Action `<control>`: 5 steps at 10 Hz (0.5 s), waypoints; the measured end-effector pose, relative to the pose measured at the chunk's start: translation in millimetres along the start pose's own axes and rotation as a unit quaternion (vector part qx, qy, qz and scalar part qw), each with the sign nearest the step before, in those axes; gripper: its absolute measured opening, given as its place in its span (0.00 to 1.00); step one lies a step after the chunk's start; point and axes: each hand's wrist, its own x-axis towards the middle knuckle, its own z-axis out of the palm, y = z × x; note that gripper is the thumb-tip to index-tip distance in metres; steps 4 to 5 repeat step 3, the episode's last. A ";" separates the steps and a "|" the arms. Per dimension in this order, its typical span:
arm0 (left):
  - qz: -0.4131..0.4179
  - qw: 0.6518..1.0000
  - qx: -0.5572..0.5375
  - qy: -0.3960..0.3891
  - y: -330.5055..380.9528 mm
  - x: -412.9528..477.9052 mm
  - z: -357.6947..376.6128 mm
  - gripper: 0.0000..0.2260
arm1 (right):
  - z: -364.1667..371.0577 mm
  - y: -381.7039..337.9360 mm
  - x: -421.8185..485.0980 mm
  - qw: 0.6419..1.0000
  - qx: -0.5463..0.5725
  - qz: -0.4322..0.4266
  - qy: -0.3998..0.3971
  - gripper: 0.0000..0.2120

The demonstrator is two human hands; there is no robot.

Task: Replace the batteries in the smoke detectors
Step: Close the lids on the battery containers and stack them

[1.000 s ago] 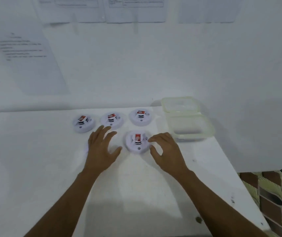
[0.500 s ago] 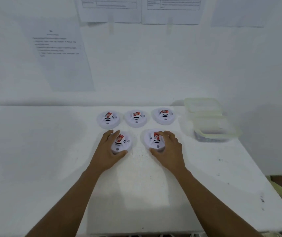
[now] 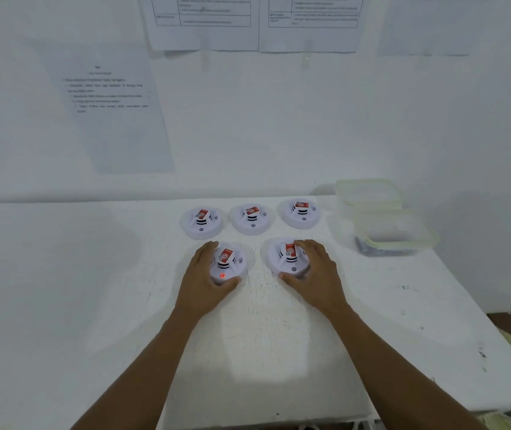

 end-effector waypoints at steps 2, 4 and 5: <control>0.028 0.998 0.018 0.049 11.5 -18.9 -1.4 0.38 | -5.3 -7.4 -12.6 0.999 0.034 0.037 0.022 0.39; 0.029 0.994 -0.021 0.106 10.2 -64.9 -5.1 0.32 | -13.6 -10.2 -59.0 0.988 0.115 0.049 0.093 0.31; 0.029 0.994 -0.021 0.106 10.2 -64.9 -5.1 0.32 | -13.6 -10.2 -59.0 0.988 0.115 0.049 0.093 0.31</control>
